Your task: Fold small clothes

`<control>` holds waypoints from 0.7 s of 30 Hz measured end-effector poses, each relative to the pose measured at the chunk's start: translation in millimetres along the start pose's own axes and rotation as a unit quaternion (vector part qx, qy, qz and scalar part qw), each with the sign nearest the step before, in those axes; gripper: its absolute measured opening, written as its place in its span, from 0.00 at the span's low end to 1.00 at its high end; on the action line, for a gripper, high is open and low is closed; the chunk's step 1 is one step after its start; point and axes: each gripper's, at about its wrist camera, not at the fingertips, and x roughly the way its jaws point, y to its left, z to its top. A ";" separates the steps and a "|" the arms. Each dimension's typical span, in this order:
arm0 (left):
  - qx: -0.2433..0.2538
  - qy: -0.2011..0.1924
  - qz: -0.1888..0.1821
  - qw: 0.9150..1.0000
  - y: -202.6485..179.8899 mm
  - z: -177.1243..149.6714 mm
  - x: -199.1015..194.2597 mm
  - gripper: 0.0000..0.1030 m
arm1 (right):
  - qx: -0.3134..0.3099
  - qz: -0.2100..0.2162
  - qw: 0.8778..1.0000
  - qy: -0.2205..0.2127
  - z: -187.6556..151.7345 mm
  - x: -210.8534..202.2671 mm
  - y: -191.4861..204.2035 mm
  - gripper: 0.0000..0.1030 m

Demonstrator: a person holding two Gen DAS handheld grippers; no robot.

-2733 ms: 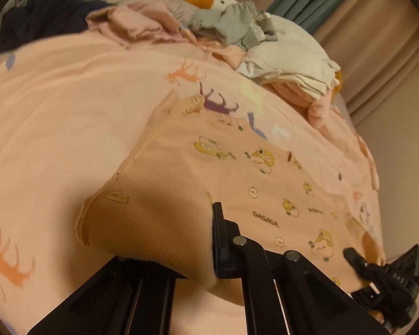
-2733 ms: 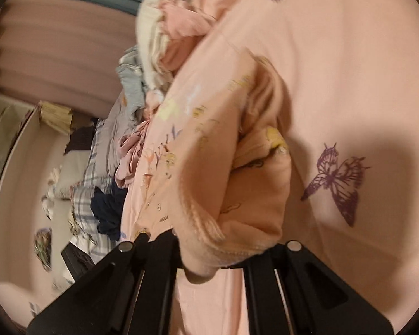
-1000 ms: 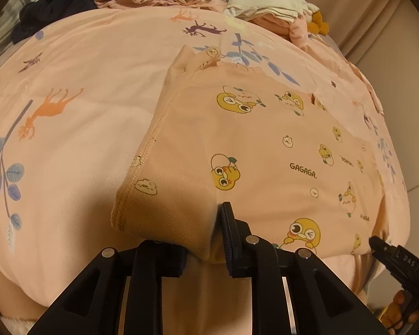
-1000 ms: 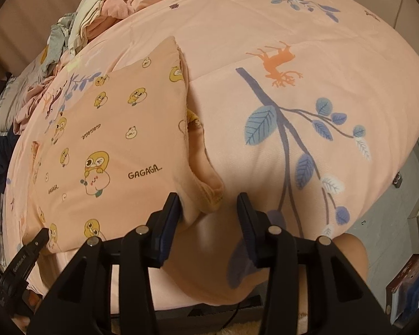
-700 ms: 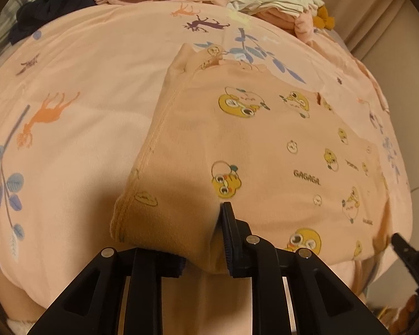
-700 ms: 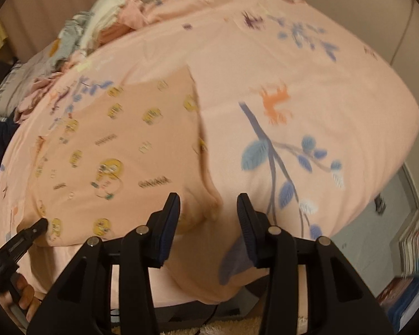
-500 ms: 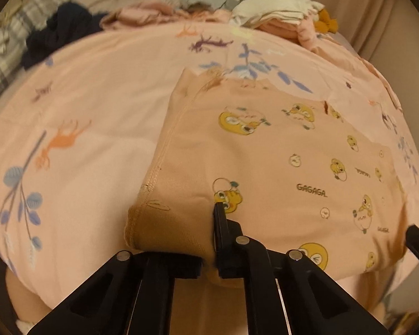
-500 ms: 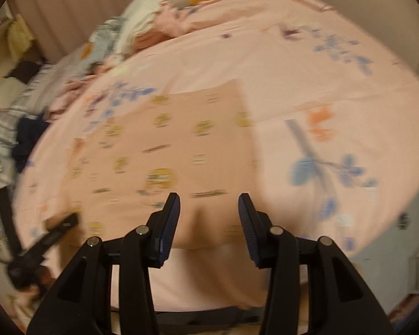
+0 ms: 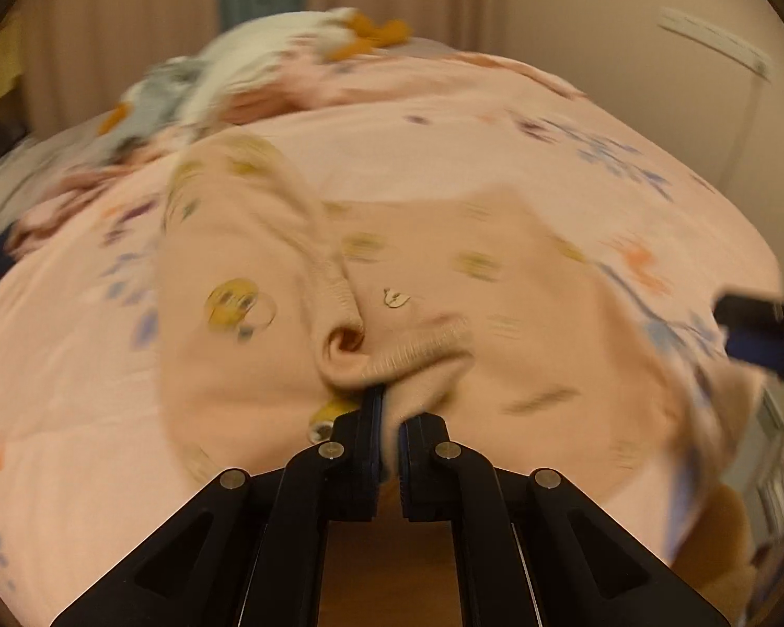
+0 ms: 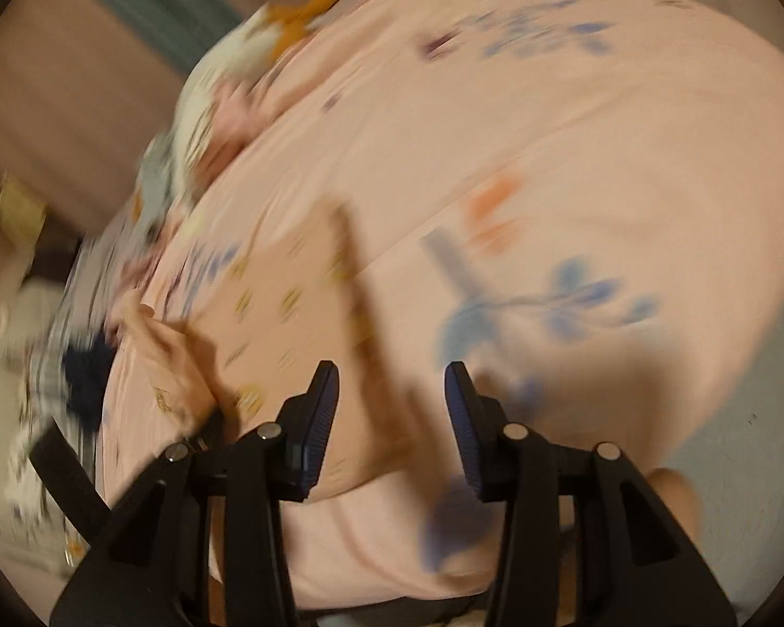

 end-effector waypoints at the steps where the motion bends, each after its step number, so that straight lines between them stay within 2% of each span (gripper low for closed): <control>1: 0.011 0.003 -0.006 1.000 -8.9 -2.1 1.9 0.04 | 0.007 0.001 1.000 -0.003 0.8 -4.0 -5.9 0.42; 5: 0.042 0.003 -0.011 0.999 -22.9 -11.1 -7.5 0.04 | 0.024 0.027 0.999 0.010 -1.9 -5.4 -13.6 0.42; 8: 0.025 0.018 -0.062 0.998 -13.1 -13.0 -28.1 0.04 | 0.015 0.050 0.998 0.036 -6.6 7.5 2.0 0.42; 9: 0.024 0.021 -0.065 0.997 -11.1 -14.1 -32.5 0.04 | 0.013 0.061 0.997 0.047 -6.7 14.3 9.9 0.43; 12: 0.032 0.006 -0.042 0.999 -0.8 -19.8 -56.4 0.04 | 0.012 0.111 0.990 0.091 -14.4 30.2 30.1 0.47; 14: 0.037 -0.004 -0.016 0.999 6.2 -26.6 -68.7 0.04 | 0.012 0.142 0.983 0.116 -19.7 39.6 41.9 0.58; 15: 0.034 -0.001 -0.002 0.999 12.5 -30.2 -72.8 0.04 | 0.016 0.154 0.980 0.126 -23.1 44.5 48.1 0.59; 16: 0.027 0.005 0.003 1.000 18.0 -32.4 -74.2 0.04 | 0.019 0.162 0.978 0.132 -24.9 47.2 52.4 0.60; 19: -0.012 0.029 -0.013 0.999 35.1 -39.6 -66.8 0.04 | 0.014 0.190 0.970 0.154 -30.8 59.4 68.3 0.63; 21: -0.042 0.062 -0.012 0.997 45.1 -41.1 -52.9 0.04 | 0.021 0.177 0.970 0.168 -33.5 70.9 73.7 0.64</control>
